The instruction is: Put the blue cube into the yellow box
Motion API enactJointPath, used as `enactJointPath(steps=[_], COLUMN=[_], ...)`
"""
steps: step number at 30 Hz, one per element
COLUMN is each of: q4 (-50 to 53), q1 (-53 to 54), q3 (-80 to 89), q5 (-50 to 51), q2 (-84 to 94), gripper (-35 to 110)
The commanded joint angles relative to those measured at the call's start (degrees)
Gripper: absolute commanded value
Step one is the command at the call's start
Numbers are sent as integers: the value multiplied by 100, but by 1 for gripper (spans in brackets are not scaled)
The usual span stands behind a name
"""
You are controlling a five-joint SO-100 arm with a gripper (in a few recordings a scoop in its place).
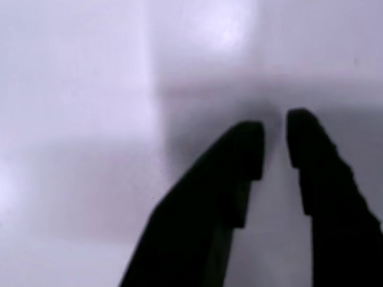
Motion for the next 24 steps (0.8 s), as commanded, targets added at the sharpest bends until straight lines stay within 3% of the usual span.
enactJointPath(steps=[1,6,24], q4=[132,114,105], q1=[53,-35,-35], q3=[149,149,149], q5=[18,483,501], q2=[141,132,123], gripper=[0,1,1])
